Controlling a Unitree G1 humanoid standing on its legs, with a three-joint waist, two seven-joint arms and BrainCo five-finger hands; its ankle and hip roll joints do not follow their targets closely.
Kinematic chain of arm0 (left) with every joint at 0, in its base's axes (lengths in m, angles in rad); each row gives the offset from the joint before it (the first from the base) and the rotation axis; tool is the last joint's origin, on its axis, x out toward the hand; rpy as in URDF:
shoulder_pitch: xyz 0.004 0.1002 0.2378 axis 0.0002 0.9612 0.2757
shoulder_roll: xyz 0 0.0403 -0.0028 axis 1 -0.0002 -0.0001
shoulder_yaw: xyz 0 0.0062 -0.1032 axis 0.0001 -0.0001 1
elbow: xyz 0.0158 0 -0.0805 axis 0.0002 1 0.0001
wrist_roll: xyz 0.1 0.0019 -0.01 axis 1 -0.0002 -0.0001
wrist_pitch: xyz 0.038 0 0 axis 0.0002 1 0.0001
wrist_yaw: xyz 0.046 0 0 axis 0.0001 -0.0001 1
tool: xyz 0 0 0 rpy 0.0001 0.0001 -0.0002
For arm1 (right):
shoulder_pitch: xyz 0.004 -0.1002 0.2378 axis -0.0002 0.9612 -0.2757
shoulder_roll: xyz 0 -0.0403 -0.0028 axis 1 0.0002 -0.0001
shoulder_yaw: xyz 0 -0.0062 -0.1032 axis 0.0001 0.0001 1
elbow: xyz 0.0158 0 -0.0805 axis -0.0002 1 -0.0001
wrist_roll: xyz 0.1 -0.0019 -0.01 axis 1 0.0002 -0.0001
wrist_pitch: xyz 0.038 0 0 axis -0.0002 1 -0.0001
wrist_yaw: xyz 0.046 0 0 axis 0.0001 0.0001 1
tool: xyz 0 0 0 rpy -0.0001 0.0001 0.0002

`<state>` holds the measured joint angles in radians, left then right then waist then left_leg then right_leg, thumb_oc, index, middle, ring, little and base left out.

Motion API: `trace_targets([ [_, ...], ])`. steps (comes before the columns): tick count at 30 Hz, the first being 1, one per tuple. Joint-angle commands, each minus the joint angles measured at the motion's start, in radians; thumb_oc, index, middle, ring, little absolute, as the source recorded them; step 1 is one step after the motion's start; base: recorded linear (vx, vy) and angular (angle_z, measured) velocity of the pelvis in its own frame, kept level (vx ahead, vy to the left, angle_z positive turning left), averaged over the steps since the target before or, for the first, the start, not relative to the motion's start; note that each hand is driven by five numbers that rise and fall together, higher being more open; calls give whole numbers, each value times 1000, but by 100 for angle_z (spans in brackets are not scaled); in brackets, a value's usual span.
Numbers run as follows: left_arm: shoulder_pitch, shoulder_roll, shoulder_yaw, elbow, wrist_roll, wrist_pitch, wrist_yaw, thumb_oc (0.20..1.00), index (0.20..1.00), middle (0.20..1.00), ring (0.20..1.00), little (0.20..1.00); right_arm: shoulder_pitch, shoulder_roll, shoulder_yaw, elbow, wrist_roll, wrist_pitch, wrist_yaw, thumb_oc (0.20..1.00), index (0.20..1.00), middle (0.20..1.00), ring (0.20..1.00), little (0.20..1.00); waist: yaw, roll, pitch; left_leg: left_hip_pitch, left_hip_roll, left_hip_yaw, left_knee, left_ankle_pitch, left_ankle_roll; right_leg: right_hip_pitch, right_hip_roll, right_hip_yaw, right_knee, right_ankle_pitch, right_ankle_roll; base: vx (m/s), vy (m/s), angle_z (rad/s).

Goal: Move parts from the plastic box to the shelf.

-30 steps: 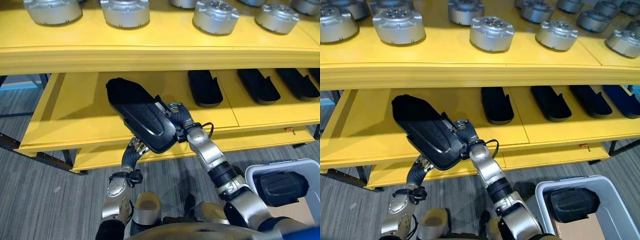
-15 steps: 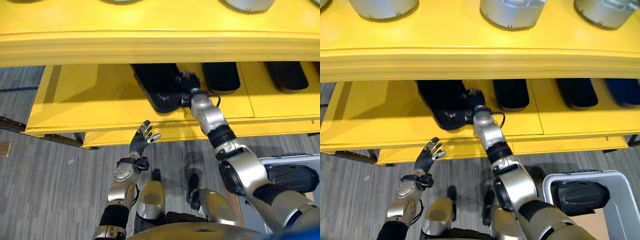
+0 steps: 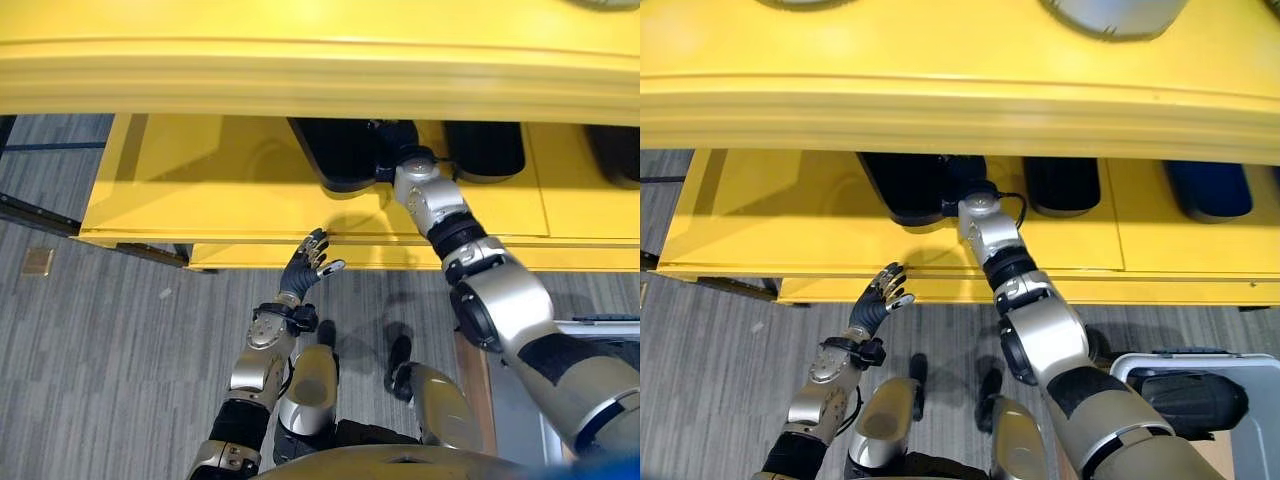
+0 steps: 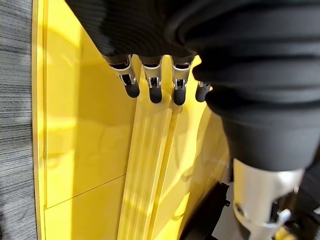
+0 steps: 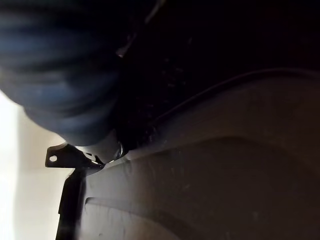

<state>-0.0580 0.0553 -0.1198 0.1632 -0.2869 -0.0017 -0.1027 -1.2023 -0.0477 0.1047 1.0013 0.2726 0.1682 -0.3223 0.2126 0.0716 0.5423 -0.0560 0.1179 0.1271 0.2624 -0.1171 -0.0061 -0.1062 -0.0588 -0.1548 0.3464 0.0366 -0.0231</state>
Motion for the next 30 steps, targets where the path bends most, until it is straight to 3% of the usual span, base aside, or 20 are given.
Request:
trace_targets([
  [1,46,-4,-52,-101,-14,9,21,1000,1000,1000,1000,1000,-191,18,-28,-55,52,-100,-4,200,200,200,200,200,22,10,-22,-3,20,-6,34,180,-68,-9,-149,55,126,15,63,-101,50,7],
  [3,35,-5,-51,-102,-15,11,33,1000,1000,1000,1000,1000,-210,33,-32,-60,78,-102,-10,200,200,200,200,200,25,3,-22,-91,17,-30,103,178,-66,-81,-158,70,198,5,59,-115,45,5],
  [13,28,3,-76,-114,-30,17,47,1000,1000,1000,1000,1000,-223,51,-78,-49,127,-112,-28,200,200,200,200,200,14,-15,-22,-219,2,-61,187,170,-61,-208,-183,89,317,-16,57,-65,27,7],
  [30,28,18,-122,-126,-61,12,53,1000,1000,1000,1000,1000,-200,41,-214,2,174,-138,-43,200,200,200,200,200,-19,23,-22,-308,7,-107,296,163,-62,-284,-188,92,434,-33,93,-54,1,6],
])
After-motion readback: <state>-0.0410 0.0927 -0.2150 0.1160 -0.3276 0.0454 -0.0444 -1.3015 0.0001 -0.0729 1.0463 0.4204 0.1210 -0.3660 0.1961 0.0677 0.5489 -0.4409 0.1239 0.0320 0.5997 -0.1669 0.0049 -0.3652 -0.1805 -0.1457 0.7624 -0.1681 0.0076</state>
